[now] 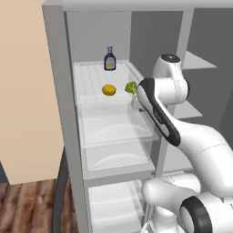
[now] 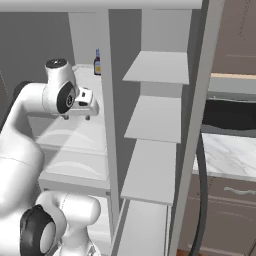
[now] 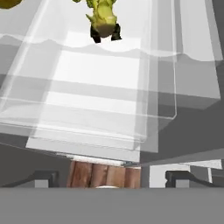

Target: Take the lemon and broccoli from the fridge shelf and place them in the freezer drawer to begin freezing them.

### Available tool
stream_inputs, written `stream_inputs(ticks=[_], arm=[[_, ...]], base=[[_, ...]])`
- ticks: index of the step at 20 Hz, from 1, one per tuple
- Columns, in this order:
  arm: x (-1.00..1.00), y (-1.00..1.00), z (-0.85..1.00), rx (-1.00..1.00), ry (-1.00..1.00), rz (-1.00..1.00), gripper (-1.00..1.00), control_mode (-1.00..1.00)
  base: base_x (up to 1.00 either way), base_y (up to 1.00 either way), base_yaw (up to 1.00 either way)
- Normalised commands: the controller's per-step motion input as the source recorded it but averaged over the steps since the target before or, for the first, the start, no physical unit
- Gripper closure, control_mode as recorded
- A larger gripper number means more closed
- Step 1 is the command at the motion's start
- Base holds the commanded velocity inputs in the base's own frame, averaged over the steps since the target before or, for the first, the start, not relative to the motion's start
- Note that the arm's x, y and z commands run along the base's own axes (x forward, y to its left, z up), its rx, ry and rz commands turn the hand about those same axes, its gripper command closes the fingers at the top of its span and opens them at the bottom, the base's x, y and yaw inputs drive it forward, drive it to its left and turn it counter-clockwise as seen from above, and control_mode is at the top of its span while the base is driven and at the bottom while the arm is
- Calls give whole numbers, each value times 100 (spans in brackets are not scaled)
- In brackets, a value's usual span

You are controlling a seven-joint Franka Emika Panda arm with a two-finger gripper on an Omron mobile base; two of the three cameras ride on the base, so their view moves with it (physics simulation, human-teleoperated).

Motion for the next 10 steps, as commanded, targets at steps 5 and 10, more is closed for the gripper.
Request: stream_inputs(ticks=[5,10], arm=[[55,35,35,6,-2,0,-100,-100],[75,35,13,3,0,0,-100,-100]], base=[[0,0,0],[0,0,0]])
